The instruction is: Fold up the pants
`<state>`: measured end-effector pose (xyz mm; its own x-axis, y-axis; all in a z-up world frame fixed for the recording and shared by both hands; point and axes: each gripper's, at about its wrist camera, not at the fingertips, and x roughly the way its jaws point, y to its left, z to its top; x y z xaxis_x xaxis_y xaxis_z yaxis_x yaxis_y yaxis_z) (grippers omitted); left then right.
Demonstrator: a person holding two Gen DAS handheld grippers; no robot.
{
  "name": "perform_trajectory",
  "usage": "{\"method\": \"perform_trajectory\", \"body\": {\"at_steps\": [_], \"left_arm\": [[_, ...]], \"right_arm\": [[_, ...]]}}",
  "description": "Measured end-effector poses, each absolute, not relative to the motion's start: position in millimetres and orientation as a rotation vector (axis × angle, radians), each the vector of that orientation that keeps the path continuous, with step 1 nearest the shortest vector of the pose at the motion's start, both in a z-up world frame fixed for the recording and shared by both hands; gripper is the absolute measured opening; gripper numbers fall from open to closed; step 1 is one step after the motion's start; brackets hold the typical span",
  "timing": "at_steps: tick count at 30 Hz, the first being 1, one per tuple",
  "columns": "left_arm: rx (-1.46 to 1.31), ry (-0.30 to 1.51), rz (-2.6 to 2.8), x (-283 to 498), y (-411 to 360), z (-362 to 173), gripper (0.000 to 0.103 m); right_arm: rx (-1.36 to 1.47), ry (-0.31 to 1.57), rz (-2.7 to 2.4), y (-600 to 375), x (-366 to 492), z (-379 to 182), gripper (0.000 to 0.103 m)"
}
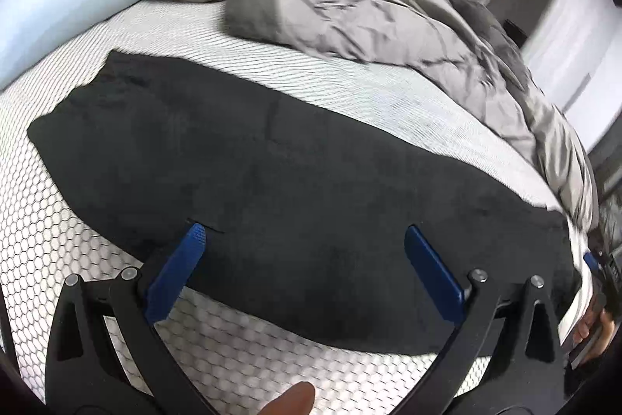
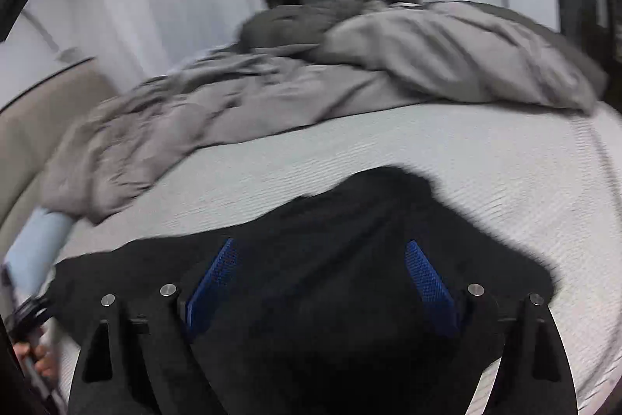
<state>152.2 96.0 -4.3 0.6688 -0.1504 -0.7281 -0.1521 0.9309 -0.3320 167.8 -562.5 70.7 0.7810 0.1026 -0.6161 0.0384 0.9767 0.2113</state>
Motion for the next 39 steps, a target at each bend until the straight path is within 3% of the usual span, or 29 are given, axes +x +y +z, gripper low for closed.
{"method": "perform_trajectory", "body": {"at_steps": [4, 9, 14, 23, 28, 34, 35, 37, 39], "left_arm": [[-0.315, 0.849, -0.106, 147, 49, 1, 0.102], [-0.210, 0.925, -0.338, 150, -23, -10, 0.102], [-0.053, 1.002, -0.278, 150, -51, -31, 0.102], [-0.114, 0.959, -0.433, 135, -95, -10, 0.102], [0.061, 1.059, -0.415, 134, -126, -35, 0.102], [-0.025, 1.021, -0.443, 128, -116, -21, 0.102], [-0.051, 1.010, -0.453, 128, -114, -17, 0.102], [-0.134, 0.977, -0.469, 132, -115, -11, 0.102], [-0.173, 1.000, -0.486, 140, -126, -15, 0.102]], "right_arm": [[0.163, 0.765, 0.191, -498, 171, 43, 0.090], [-0.111, 0.877, 0.250, -435, 155, 0, 0.090], [-0.170, 0.965, 0.186, -457, 143, -22, 0.089], [-0.031, 0.888, 0.259, -472, 139, 2, 0.090], [-0.076, 0.932, 0.240, -472, 151, -5, 0.090], [0.369, 0.747, -0.068, -604, 128, 29, 0.089], [0.434, 0.737, -0.109, -621, 124, 28, 0.087], [0.653, 0.721, -0.108, -659, 119, 15, 0.073], [0.745, 0.733, -0.078, -670, 124, 3, 0.073]]}}
